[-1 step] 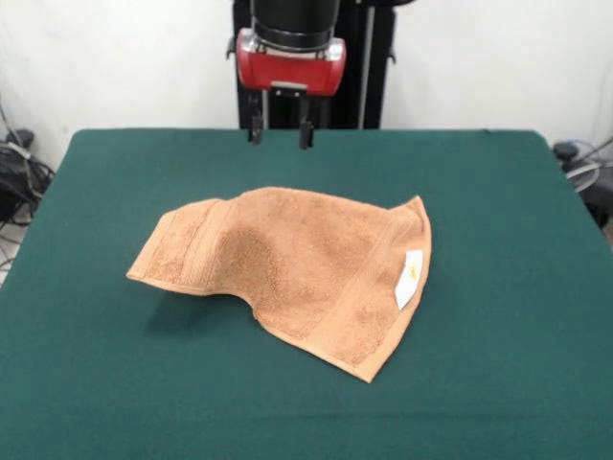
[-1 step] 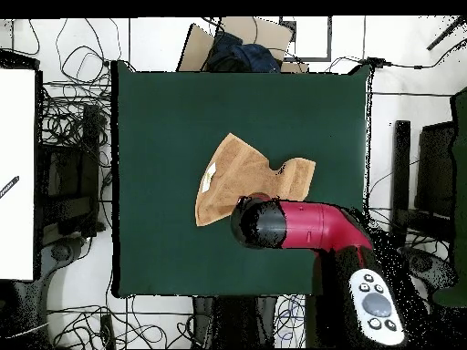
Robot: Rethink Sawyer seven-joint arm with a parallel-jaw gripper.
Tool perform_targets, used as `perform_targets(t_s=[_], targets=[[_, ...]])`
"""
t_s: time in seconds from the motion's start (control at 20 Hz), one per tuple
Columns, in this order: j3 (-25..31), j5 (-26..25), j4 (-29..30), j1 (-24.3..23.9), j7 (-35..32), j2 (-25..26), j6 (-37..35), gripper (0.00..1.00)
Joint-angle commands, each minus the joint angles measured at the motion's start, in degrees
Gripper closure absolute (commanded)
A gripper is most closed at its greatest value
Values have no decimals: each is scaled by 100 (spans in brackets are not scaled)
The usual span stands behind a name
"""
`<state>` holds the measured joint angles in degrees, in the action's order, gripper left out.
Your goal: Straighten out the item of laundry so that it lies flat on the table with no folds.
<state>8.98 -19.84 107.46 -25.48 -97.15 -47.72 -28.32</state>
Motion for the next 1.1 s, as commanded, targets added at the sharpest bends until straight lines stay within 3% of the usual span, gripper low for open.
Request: perform_targets(t_s=[0.05, 0.85, 1.1], targets=[[-518, 165, 558, 377, -1657, -125, 569, 0], [-911, 537, 706, 653, -1366, -201, 692, 0], [-743, 648, 881, 694, -1388, 174, 995, 0]])
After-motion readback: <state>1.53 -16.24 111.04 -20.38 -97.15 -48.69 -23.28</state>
